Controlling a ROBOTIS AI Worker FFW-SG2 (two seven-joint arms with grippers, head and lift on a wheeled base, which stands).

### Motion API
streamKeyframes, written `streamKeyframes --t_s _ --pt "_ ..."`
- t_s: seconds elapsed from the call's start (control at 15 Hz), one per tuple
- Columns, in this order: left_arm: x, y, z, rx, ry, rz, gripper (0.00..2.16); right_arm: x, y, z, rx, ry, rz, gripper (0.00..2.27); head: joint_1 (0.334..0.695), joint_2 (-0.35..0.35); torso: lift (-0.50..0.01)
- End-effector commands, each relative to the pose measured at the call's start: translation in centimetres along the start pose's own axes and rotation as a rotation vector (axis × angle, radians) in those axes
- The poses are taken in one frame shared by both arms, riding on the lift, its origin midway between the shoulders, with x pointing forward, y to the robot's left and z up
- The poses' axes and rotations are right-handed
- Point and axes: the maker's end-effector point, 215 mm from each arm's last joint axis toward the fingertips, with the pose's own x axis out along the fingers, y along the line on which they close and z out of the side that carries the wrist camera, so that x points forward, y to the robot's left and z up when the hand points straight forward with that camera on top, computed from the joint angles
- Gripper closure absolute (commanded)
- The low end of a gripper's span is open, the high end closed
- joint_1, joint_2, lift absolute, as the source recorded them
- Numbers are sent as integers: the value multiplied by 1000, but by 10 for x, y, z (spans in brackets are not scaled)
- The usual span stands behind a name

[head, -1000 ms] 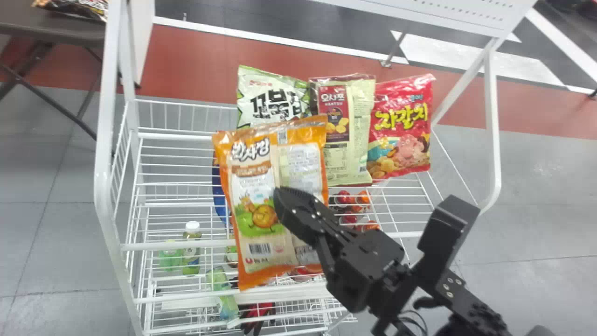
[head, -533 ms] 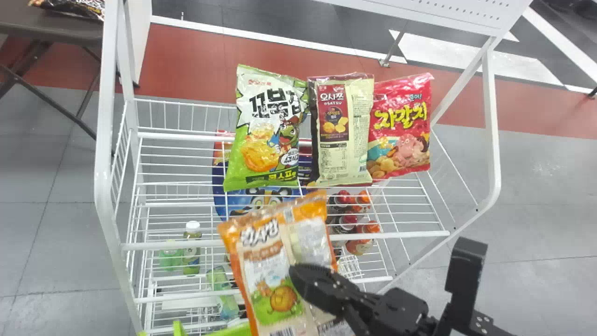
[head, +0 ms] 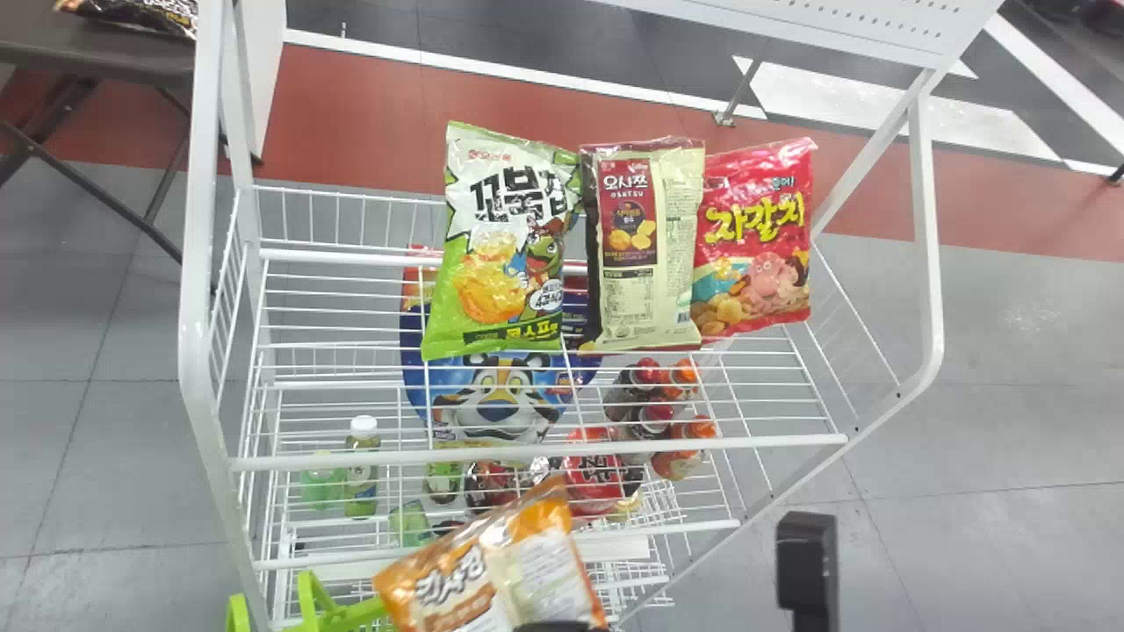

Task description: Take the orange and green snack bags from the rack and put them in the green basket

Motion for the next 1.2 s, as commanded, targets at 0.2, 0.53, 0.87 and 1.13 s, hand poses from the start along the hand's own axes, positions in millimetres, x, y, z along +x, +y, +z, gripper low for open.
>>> streamKeyframes --t_s 0.2,0.53,0.87,1.13 --pt "-1 -6 -2 -8 -4 -33 2148 64 38 -49 20 115 76 2246 695 -350 0" --pt "-1 -9 -4 -1 -6 -47 2148 105 47 -67 11 151 103 2246 695 -99 0" --pt "1 -14 -6 -3 3 -66 2148 130 27 -91 56 166 79 2246 695 -17 0" --pt "1 -14 -11 -6 5 -69 2148 134 25 -91 35 130 65 2246 695 -14 0"
